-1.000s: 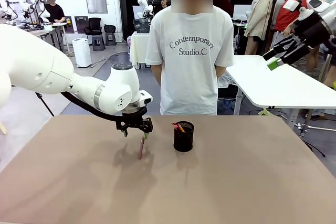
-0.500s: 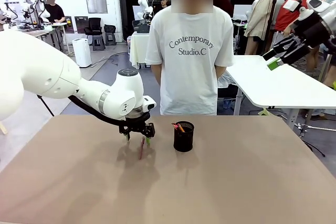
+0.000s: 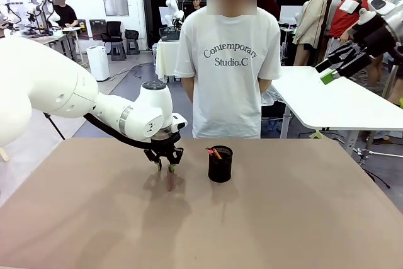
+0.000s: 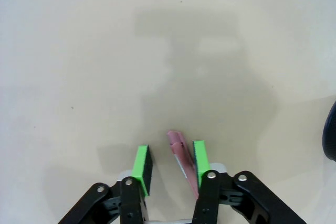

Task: Place the pens into the pen holder.
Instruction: Pick up a writing instrument from the table and place it into the Pen holder.

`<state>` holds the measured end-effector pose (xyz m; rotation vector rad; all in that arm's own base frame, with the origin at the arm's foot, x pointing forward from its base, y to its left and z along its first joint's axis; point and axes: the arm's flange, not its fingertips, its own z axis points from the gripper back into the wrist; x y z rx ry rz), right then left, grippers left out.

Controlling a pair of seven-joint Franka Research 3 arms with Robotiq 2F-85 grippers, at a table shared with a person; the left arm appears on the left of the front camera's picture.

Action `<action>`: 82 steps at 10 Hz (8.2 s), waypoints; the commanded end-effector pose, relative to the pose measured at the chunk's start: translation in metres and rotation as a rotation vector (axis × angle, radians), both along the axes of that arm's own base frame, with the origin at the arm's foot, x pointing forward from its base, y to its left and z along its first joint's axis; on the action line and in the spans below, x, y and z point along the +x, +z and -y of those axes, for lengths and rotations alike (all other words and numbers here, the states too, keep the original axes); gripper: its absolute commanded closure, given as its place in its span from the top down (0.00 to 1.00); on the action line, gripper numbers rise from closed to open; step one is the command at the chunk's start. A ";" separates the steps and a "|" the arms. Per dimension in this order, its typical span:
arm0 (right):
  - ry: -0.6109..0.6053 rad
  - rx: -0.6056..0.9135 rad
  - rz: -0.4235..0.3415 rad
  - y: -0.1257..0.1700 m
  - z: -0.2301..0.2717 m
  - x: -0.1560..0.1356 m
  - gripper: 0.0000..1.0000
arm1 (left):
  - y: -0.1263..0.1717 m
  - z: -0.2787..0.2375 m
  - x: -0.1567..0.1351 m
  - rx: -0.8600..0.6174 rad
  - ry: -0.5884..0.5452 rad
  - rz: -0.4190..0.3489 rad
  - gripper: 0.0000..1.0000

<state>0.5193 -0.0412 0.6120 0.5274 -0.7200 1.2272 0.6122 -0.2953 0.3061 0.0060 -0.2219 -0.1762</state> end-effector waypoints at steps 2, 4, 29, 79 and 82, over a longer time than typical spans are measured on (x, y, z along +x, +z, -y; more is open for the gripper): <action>-0.005 0.001 -0.002 0.001 0.000 -0.001 1.00 | -0.006 0.001 0.001 0.028 0.036 -0.005 0.00; -0.005 0.001 -0.002 0.001 0.000 -0.001 1.00 | -0.005 0.002 -0.002 0.028 0.047 -0.011 0.00; -0.005 0.001 -0.002 0.001 0.000 -0.001 1.00 | 0.156 -0.050 -0.059 -0.763 -0.893 0.219 0.00; -0.005 0.001 -0.002 0.001 0.000 -0.001 1.00 | 0.024 0.037 0.032 -1.329 -1.352 0.836 1.00; -0.005 0.001 -0.002 0.001 0.000 -0.001 1.00 | 0.071 0.026 0.000 -1.282 -1.470 0.620 1.00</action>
